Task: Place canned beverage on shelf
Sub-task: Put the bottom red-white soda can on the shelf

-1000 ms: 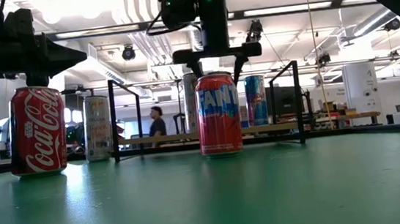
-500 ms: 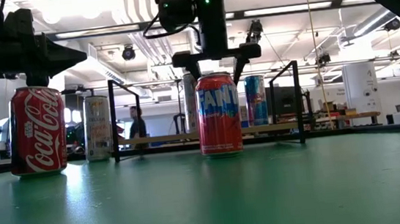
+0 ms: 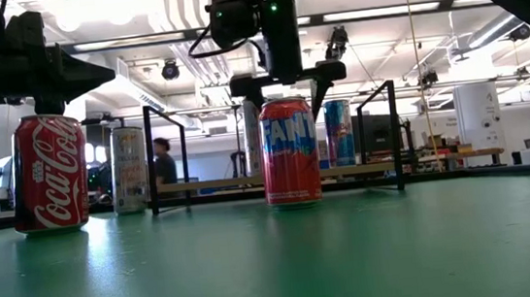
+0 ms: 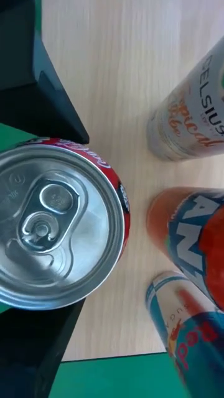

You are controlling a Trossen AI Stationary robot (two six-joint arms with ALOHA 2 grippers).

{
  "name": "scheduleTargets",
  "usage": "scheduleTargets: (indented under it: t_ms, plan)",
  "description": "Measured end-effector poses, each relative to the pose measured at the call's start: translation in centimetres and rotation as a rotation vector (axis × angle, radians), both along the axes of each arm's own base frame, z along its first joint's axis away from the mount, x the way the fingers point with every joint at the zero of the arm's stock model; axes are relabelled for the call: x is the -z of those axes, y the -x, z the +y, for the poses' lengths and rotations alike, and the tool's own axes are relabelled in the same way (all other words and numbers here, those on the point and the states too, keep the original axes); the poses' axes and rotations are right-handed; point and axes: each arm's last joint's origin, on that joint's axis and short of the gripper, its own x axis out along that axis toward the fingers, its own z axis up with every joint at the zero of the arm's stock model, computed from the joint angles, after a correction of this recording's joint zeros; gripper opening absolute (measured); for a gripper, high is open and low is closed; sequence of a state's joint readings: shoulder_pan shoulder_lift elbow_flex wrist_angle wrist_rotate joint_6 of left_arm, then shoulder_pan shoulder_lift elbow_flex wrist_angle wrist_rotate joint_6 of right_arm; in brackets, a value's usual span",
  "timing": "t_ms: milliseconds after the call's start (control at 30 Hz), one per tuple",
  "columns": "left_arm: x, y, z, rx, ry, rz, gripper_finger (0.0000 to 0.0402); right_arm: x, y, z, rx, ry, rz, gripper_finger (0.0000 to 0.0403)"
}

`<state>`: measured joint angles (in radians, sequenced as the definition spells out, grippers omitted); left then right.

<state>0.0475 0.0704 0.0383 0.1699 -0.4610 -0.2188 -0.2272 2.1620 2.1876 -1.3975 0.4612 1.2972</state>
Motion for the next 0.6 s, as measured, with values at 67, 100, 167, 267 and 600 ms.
scheduleTargets:
  t_ms: [67,100,167,267,600]
  plan:
    - [0.0,0.0,0.0,0.0,0.0,0.0,0.0,-0.1,0.0,0.1,-0.004,-0.008,-0.002,0.038]
    - [0.0,0.0,0.0,0.0,0.0,0.0,0.0,-0.2,0.1,0.1,-0.011,-0.018,-0.003,0.0386]
    - [0.0,0.0,0.0,0.0,0.0,0.0,0.0,-0.7,0.3,0.2,-0.027,-0.039,-0.014,0.0396]
    - [0.0,0.0,0.0,0.0,0.0,0.0,0.0,-2.0,0.8,0.4,-0.042,-0.077,-0.053,0.0398]
    - [0.0,0.0,0.0,0.0,0.0,0.0,0.0,-6.0,3.1,0.2,-0.231,-0.335,-0.174,0.04]
